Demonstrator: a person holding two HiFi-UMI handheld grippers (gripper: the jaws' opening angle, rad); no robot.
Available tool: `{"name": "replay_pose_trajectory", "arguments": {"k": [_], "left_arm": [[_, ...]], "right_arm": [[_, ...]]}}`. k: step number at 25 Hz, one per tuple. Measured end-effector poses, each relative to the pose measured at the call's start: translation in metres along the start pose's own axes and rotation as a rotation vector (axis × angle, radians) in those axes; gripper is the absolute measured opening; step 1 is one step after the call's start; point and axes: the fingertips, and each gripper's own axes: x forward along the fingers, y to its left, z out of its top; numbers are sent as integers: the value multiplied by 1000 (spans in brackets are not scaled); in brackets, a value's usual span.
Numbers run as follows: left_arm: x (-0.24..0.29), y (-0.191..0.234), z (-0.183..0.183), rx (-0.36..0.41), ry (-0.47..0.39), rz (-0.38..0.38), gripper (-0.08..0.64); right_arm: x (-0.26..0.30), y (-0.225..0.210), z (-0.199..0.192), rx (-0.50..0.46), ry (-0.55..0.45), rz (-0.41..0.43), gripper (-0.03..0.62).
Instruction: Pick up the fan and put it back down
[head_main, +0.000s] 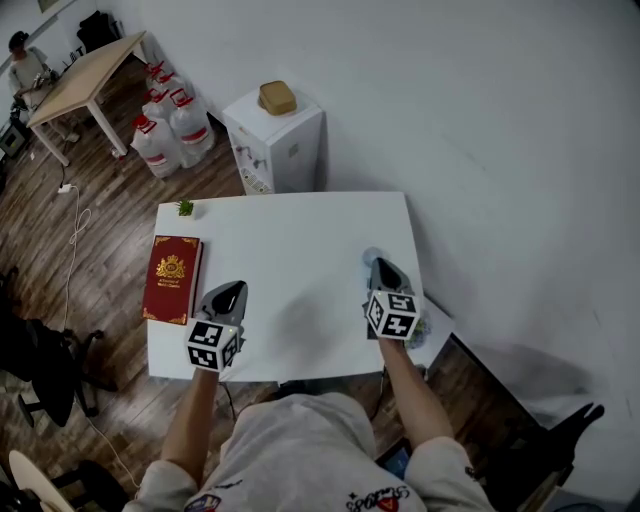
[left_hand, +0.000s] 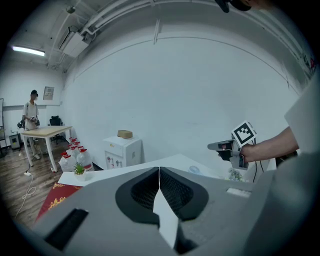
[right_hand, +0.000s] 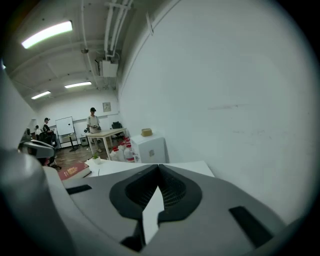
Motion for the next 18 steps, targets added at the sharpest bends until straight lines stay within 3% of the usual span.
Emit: {"name": "replay_pose_trajectory", "arguments": {"k": [11, 18], "left_arm": [[-37, -6, 44, 45, -136, 34, 6], [-56, -11, 56, 42, -169, 32, 6]], "right_arm": [[-87, 80, 108, -108, -293, 185, 3], [-120, 92, 114, -129, -334, 178, 3]]}}
